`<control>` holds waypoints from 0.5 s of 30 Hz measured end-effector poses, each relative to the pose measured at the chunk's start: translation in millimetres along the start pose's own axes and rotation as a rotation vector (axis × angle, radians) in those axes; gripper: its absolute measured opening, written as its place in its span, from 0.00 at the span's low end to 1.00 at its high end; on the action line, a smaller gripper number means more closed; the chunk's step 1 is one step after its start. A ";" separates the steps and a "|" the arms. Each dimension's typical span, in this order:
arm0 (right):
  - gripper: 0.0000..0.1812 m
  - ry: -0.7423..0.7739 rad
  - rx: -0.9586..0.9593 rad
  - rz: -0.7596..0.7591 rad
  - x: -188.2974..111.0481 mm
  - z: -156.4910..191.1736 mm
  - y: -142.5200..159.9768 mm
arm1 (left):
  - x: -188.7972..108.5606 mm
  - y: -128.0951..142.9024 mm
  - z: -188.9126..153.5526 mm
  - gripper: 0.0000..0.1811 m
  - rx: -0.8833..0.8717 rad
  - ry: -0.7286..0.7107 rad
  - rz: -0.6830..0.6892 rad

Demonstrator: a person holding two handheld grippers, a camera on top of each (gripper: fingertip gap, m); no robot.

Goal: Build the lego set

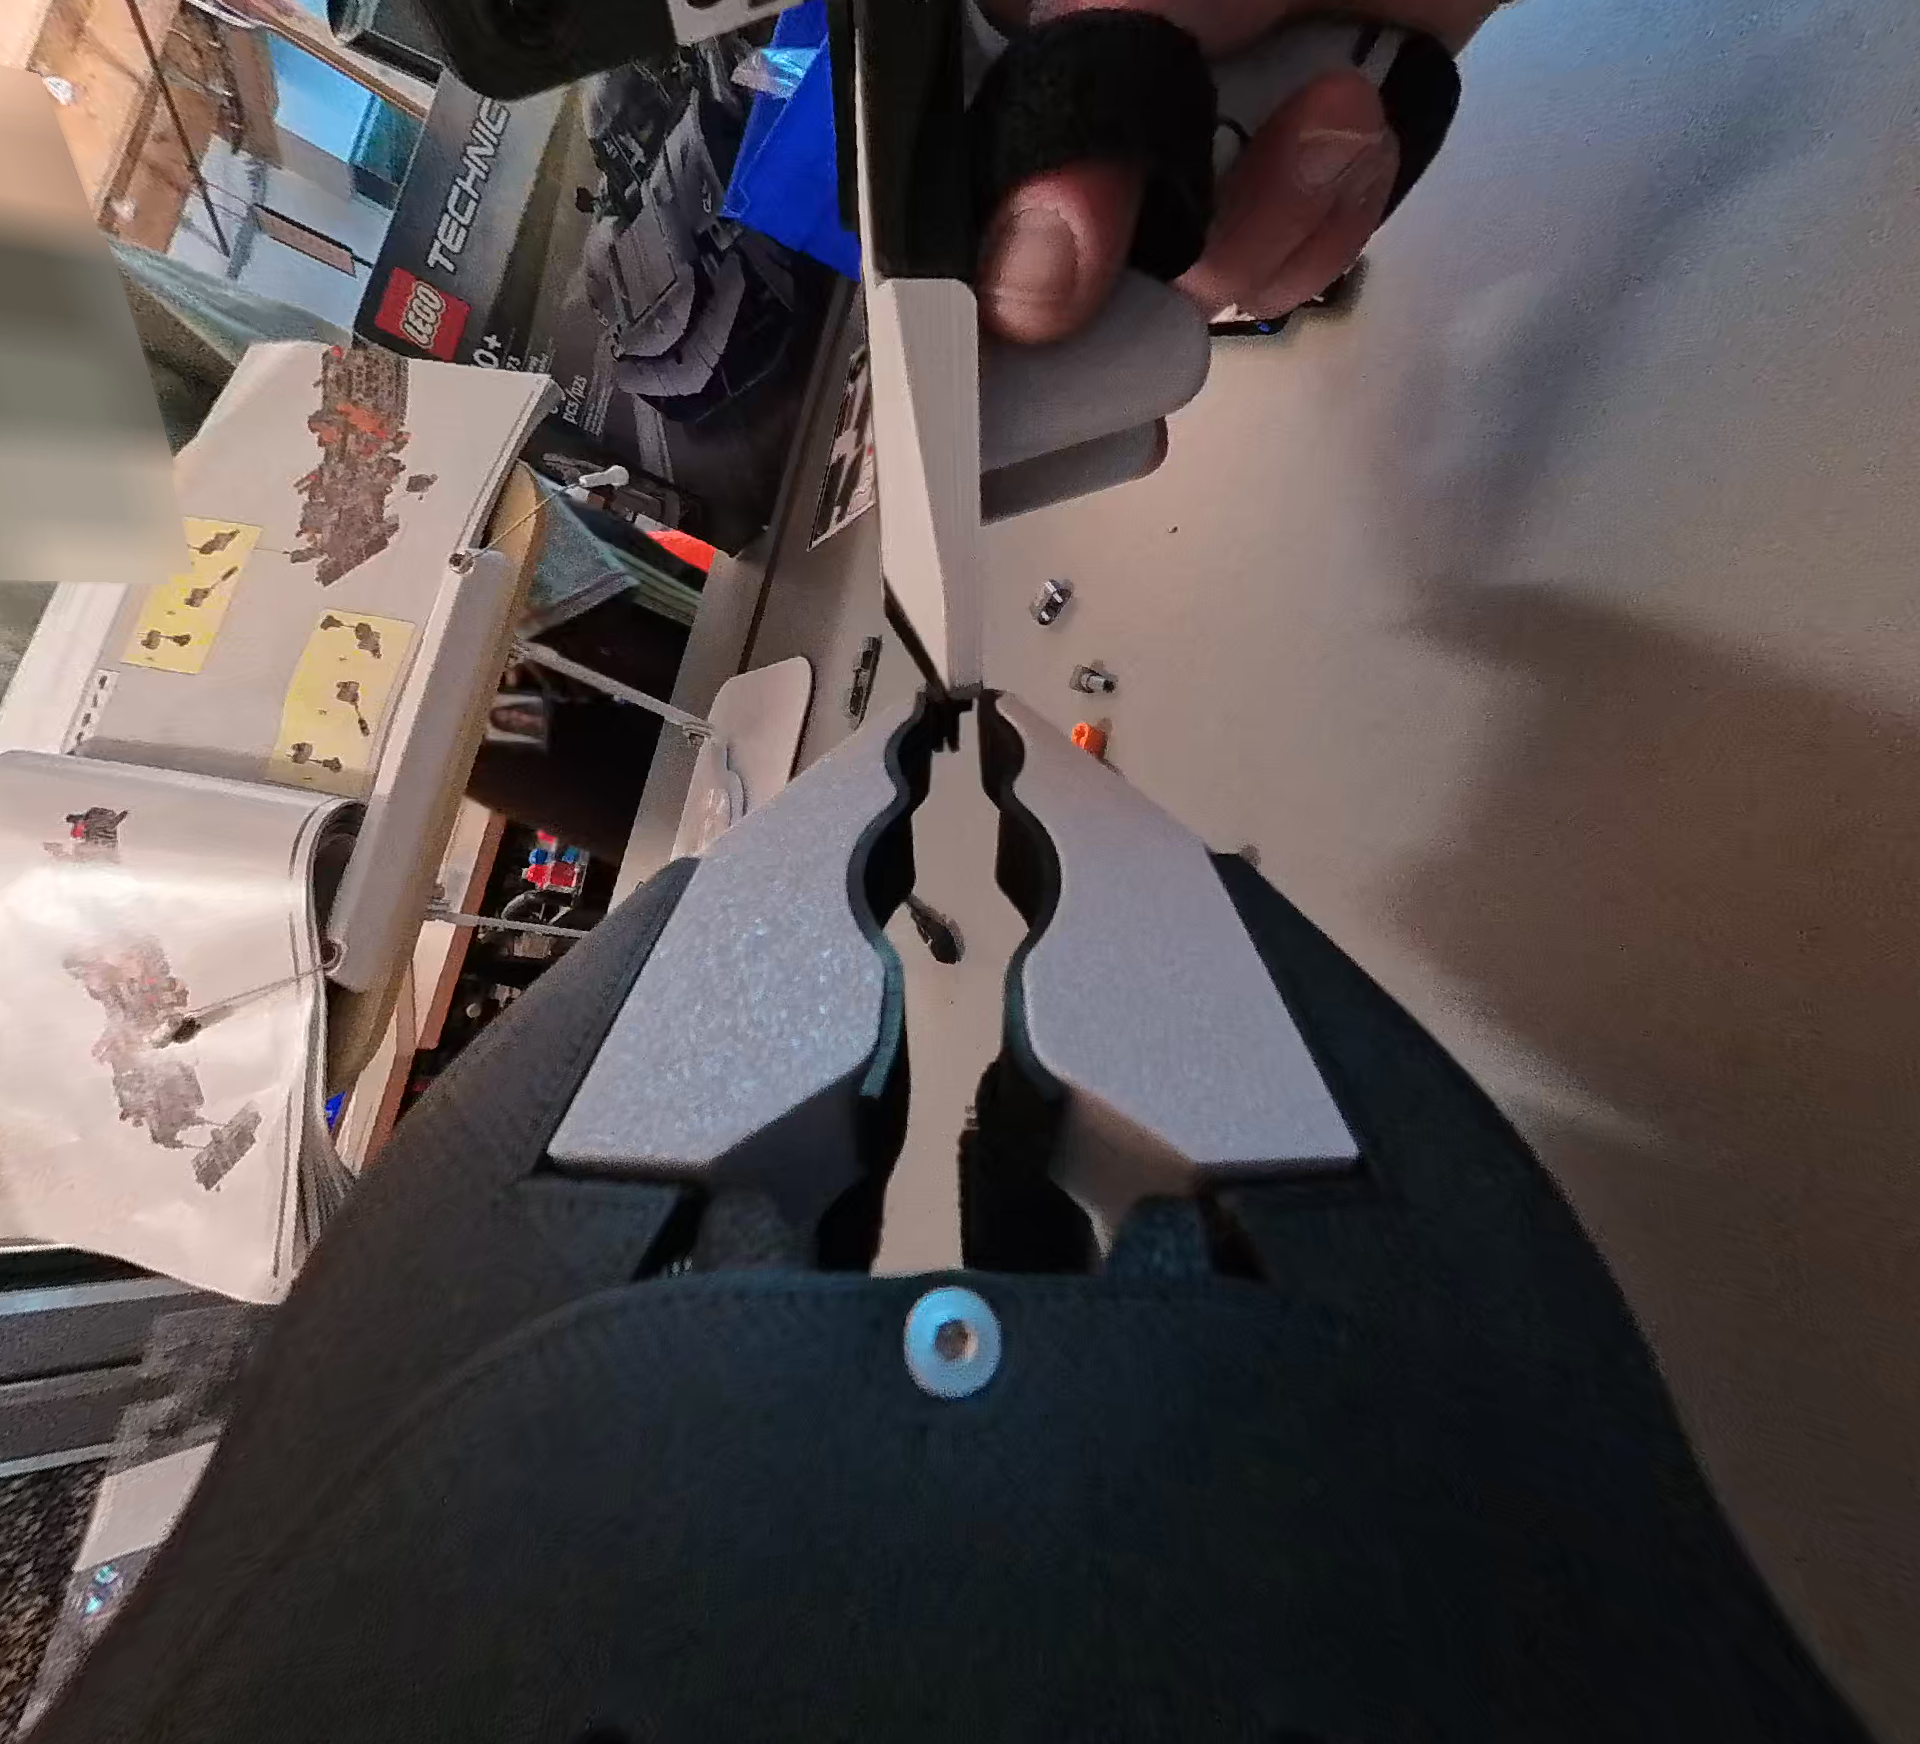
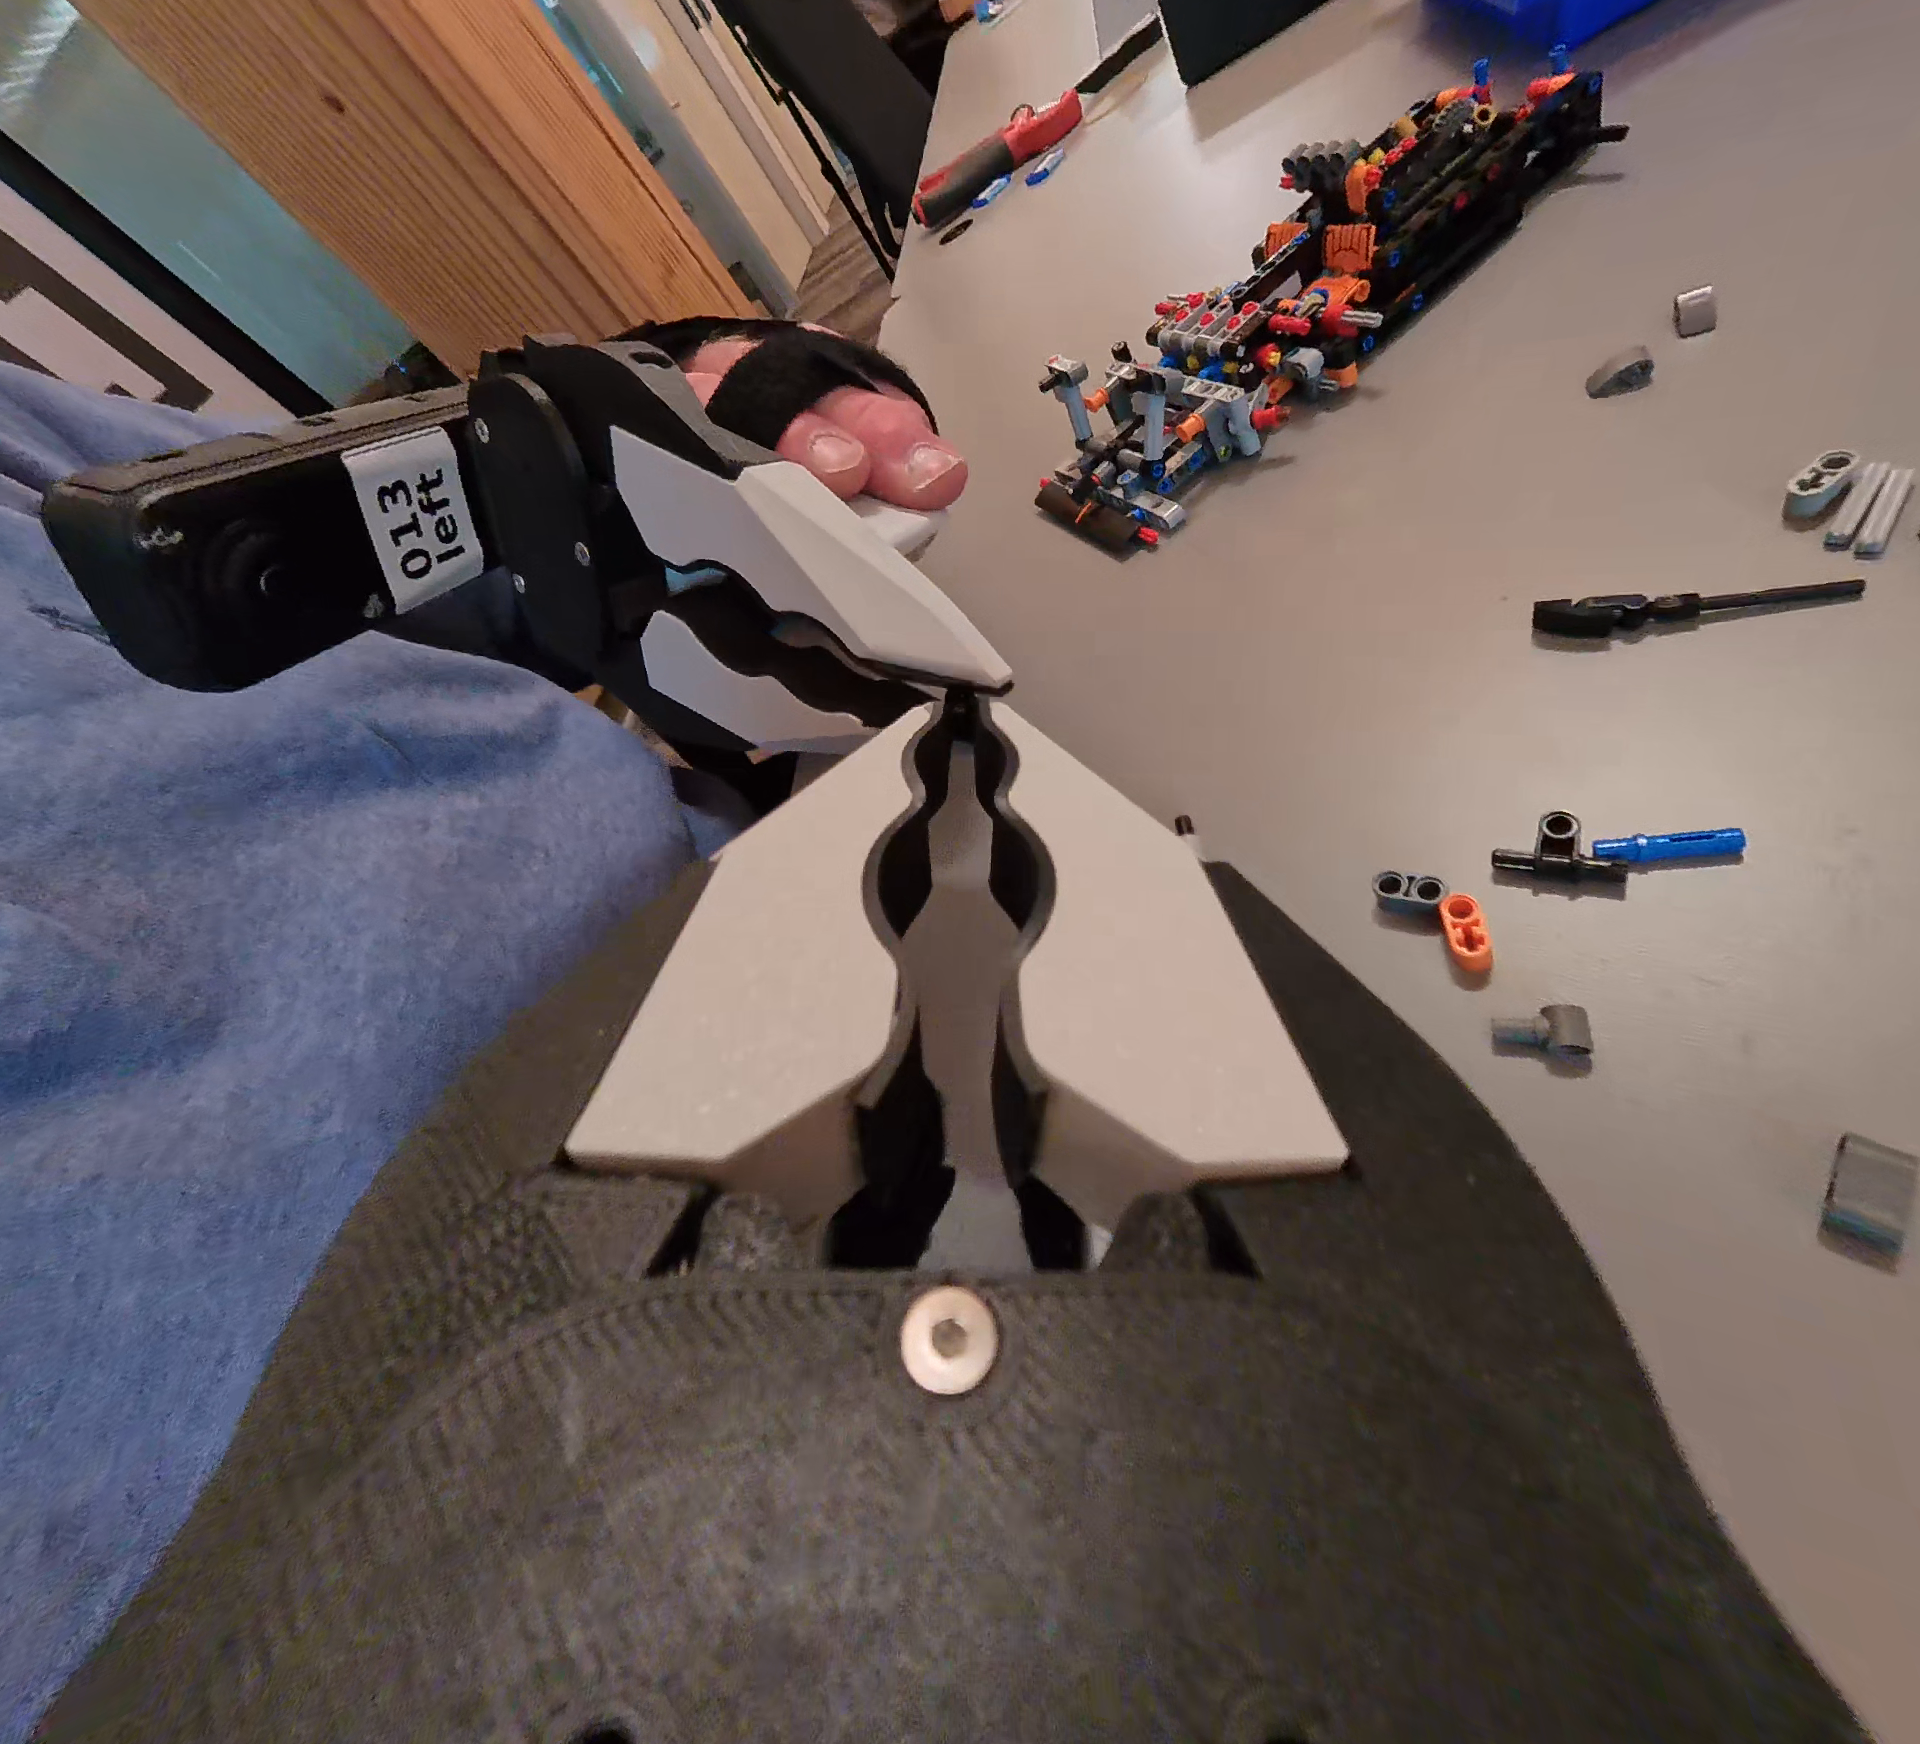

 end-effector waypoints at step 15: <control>0.01 -0.019 0.046 -0.195 -2.3 1.0 -2.7 | 1.3 -4.9 8.1 0.02 0.036 -0.087 0.029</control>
Point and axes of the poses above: each gripper's, where its closed fingertips meet, x out along the fingers, y out of its underside, z = x × y across the jaws, the point moved 8 cm from there along -x, back along the fingers, and after that the axes turned 11 degrees about -y, right-handed, at the moved point
